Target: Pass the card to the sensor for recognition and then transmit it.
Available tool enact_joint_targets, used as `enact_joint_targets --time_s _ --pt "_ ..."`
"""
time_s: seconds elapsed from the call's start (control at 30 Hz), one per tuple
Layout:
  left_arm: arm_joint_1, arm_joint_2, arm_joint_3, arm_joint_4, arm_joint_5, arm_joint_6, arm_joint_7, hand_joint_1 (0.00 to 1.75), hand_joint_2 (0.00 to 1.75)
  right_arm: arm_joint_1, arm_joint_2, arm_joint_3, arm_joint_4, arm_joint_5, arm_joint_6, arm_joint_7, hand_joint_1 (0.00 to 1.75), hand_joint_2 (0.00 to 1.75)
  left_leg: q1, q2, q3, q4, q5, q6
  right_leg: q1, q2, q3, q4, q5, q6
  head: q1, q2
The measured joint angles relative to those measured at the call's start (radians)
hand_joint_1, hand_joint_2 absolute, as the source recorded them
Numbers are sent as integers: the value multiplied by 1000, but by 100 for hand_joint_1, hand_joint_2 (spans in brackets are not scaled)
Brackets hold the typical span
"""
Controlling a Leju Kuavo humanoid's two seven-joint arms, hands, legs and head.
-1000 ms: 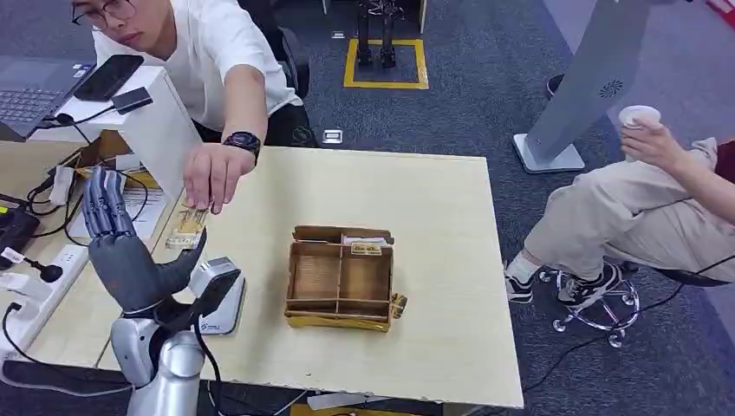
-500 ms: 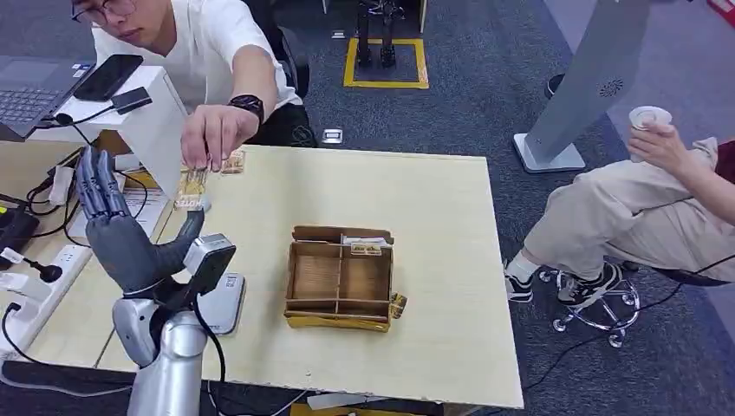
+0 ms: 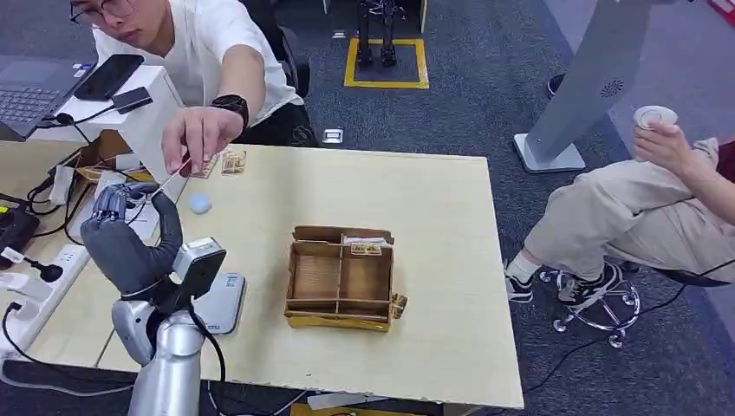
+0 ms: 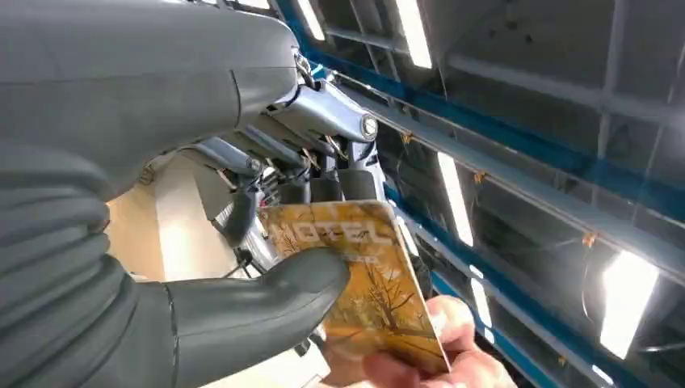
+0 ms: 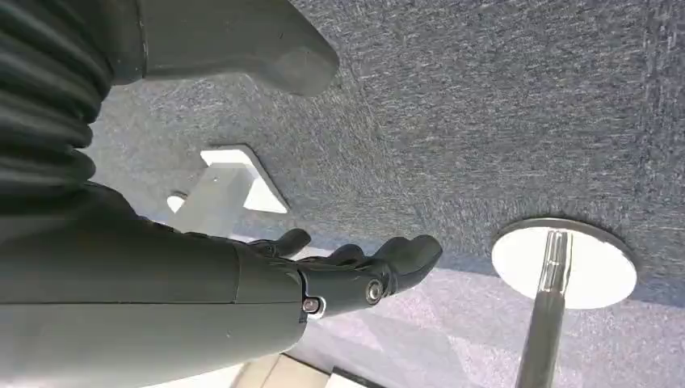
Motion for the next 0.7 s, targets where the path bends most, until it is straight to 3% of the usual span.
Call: enact_joint_targets --time_s 0.47,0.7 --pt "-1 0 0 2 7 0 -3 175 175 0 0 4 0 -4 0 2 0 175 0 0 0 0 0 0 0 0 0 0 0 0 0 0" --pt "1 0 10 3 -31 0 24 175 175 2 0 4 0 -8 0 3 0 175 0 0 0 0 0 0 0 0 0 0 0 0 0 0"
